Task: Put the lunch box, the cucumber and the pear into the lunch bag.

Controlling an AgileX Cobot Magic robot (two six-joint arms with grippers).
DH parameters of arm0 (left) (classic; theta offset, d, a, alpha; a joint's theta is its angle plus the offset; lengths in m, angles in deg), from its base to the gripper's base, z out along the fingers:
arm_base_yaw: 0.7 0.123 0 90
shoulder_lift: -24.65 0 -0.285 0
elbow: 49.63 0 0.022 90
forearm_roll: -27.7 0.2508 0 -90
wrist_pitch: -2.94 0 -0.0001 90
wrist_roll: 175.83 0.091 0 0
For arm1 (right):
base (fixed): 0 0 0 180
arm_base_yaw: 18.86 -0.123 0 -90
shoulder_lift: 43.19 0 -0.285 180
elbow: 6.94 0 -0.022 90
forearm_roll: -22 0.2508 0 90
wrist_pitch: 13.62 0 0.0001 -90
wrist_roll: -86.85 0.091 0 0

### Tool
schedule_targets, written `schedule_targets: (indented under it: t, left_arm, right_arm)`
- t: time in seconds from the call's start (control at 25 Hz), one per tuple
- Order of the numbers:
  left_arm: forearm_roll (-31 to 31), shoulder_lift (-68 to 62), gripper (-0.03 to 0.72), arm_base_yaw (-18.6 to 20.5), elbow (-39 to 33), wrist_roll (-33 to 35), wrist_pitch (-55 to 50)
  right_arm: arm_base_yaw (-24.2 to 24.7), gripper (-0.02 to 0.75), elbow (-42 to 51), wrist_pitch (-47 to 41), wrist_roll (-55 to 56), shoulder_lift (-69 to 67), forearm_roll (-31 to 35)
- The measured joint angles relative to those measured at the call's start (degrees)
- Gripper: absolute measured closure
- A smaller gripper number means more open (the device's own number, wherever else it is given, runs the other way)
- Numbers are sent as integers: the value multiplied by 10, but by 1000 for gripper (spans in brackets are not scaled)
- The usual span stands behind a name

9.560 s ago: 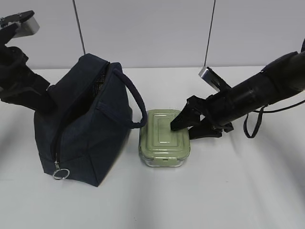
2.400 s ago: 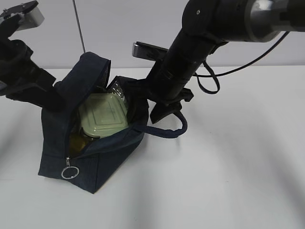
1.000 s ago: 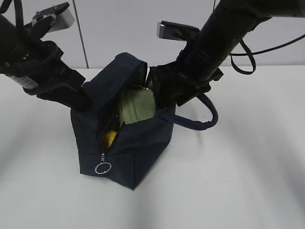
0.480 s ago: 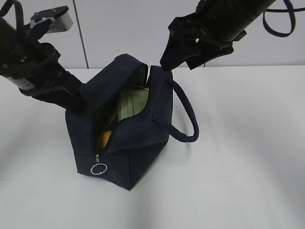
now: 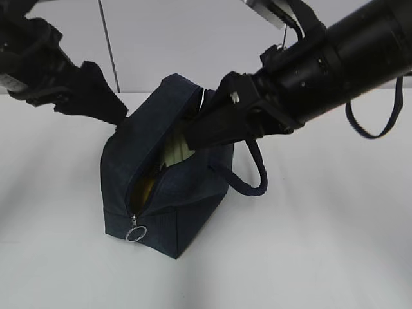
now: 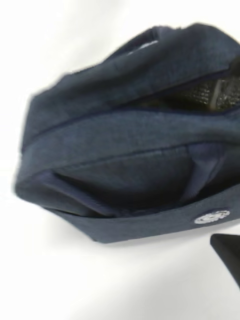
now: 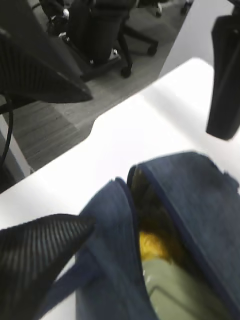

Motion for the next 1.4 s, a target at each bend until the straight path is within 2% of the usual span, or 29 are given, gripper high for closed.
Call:
schedule_targets:
  t: [0.16, 0.24, 0.48, 0.56, 0.64, 0.96, 1.16, 1.4]
  left_arm:
    - [-6, 50, 155, 0, -21, 32, 25]
    - [-7, 74, 157, 0, -53, 42, 50]
    - [-8, 138, 167, 0, -164, 56, 118]
    - [-9, 155, 169, 0, -196, 60, 138]
    - [-9, 175, 171, 0, -222, 60, 149]
    - [-10, 216, 179, 0, -240, 62, 152]
    - [-21, 217, 181, 0, -240, 63, 151]
    - [-28, 217, 184, 0, -240, 64, 147]
  right_arm:
    - [-26, 203, 106, 23, -177, 43, 154]
    - [-47, 228, 159, 50, -261, 60, 214]
    - [-80, 330, 260, 101, -471, 70, 335]
    - [-86, 355, 291, 108, -554, 70, 394]
    - [-92, 391, 312, 114, -599, 70, 432]
    - [-96, 526, 310, 79, -624, 48, 456]
    - [-97, 537, 297, 22, -589, 17, 457]
    - [-97, 533, 296, 54, -642, 15, 457]
